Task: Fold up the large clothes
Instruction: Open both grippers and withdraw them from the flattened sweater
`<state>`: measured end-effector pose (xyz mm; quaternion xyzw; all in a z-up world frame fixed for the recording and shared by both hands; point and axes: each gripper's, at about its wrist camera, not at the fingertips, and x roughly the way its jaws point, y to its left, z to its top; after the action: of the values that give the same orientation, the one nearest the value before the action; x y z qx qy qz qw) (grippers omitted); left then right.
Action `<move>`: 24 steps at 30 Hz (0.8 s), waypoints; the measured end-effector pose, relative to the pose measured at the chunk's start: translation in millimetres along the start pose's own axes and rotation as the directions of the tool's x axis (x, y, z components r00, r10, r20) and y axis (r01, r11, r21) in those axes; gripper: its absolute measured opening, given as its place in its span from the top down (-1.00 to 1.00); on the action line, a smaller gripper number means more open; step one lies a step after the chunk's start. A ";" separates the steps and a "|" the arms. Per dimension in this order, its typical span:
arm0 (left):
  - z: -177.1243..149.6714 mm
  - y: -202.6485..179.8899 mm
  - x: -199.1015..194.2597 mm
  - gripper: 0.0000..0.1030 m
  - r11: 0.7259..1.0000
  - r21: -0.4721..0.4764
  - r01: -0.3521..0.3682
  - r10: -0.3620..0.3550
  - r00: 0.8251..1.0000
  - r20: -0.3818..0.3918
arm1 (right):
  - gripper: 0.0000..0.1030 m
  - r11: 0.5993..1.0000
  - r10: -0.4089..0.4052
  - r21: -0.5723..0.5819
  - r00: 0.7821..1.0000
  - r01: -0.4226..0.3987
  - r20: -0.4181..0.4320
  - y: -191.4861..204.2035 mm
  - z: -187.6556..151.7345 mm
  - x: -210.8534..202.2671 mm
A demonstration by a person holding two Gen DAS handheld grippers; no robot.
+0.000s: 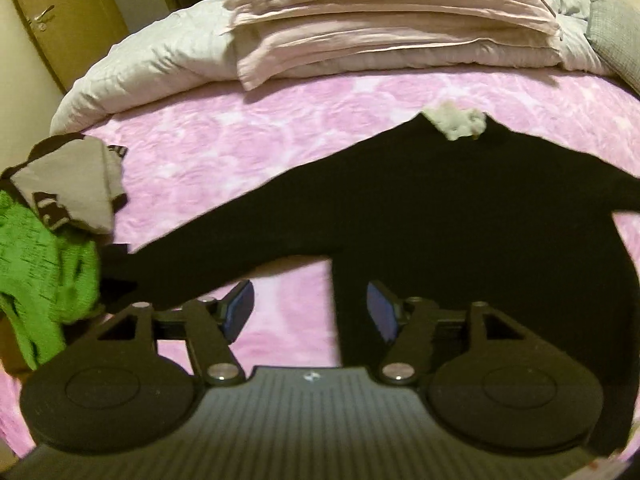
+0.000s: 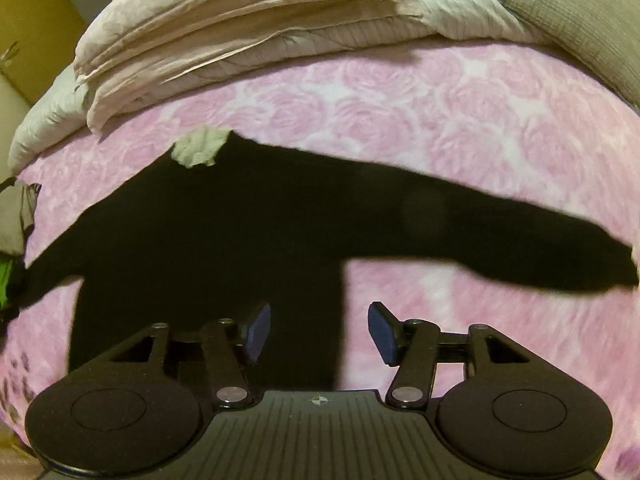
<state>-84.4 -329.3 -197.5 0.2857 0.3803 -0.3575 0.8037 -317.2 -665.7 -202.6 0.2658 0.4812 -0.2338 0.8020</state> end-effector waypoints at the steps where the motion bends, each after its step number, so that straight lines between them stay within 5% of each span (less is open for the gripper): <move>1: -1.7 11.7 -2.5 -0.22 1.000 0.015 -0.008 0.008 1.000 0.005 | -0.16 1.000 -0.017 0.014 1.000 0.017 0.004 14.6 -4.4 -4.1; 10: -6.6 88.0 -18.5 -0.58 0.999 0.023 -0.028 0.027 1.000 0.009 | -0.48 0.997 -0.077 0.006 0.997 0.077 0.017 91.2 -16.7 -35.2; 24: -16.2 82.1 -51.4 -0.78 0.999 -0.014 -0.045 0.044 0.998 -0.041 | -0.50 0.995 -0.084 0.053 0.996 0.085 -0.007 72.6 -33.7 -64.9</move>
<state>-49.3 -251.3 -149.1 0.2955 0.3928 -0.3308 0.8056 -320.9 -581.6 -143.2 0.2670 0.4874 -0.2795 0.7829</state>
